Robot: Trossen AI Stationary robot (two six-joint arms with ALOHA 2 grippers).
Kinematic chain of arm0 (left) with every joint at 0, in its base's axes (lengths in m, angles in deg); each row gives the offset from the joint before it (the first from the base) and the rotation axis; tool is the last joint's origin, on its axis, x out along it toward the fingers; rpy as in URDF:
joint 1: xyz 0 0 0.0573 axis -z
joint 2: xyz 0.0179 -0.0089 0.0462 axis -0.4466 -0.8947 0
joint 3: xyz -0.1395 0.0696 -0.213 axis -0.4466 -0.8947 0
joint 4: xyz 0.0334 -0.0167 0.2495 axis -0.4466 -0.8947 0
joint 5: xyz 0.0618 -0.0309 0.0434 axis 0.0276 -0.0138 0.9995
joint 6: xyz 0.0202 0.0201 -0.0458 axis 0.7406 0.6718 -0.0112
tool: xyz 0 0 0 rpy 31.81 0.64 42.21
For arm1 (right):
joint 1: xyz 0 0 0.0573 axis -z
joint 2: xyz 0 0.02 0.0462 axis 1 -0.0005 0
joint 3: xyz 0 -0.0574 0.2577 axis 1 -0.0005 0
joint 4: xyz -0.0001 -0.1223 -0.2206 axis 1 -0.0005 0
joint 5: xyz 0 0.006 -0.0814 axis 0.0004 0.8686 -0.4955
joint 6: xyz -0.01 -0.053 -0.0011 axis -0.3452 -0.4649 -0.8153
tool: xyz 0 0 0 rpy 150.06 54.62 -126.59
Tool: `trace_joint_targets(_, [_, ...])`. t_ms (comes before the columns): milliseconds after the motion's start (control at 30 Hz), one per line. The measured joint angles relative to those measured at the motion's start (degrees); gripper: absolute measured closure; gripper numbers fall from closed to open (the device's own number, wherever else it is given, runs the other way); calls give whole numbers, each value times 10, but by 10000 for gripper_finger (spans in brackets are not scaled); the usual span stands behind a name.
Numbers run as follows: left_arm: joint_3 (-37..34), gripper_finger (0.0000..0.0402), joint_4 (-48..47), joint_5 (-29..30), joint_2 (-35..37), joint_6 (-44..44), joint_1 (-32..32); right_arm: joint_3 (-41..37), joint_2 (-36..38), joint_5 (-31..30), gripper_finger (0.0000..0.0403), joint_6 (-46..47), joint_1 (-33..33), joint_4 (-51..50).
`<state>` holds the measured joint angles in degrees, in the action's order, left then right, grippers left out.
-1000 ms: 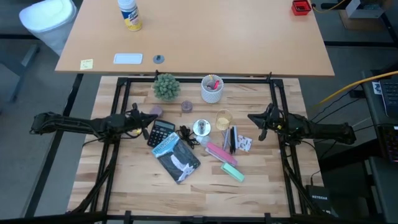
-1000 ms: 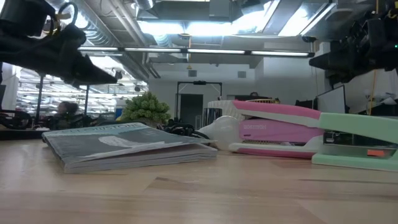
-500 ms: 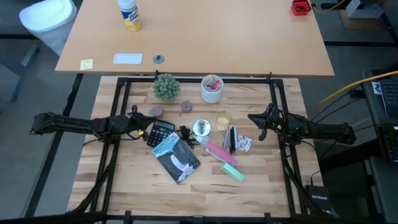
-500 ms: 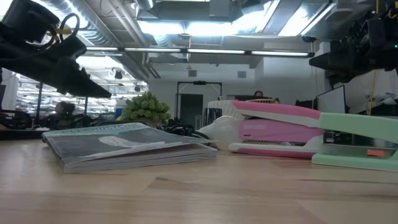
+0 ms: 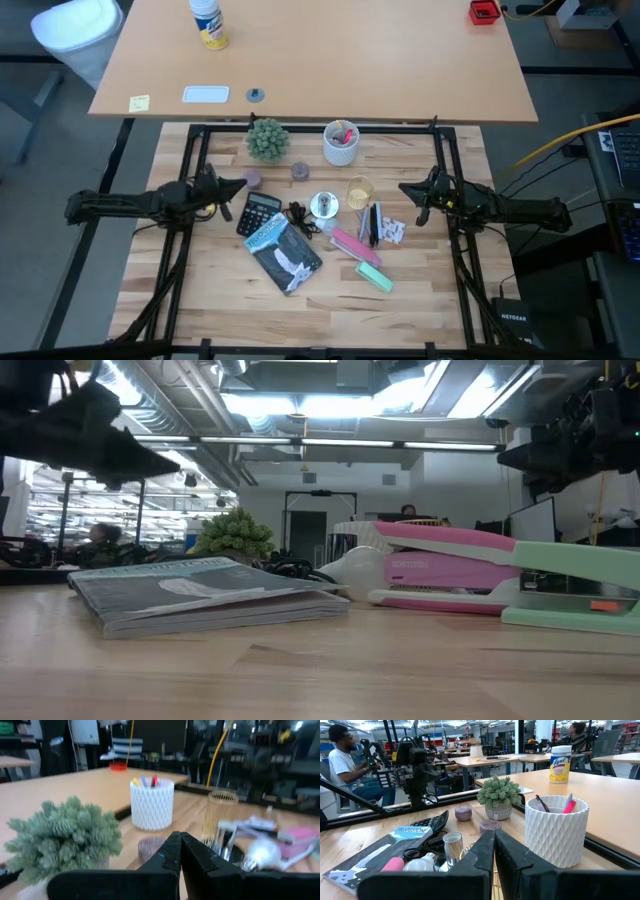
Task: Screw lightbulb
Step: Return to Home Position
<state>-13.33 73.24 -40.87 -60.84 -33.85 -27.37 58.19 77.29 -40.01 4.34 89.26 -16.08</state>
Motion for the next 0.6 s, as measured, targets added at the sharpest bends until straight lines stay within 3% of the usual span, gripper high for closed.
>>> trace_joint_targets(200, [0,400,0,0,68,0,0,0,0,0,384,0,0,0])
trace_joint_targets(600, [0,400,0,0,68,0,0,0,0,0,384,0,0,0])
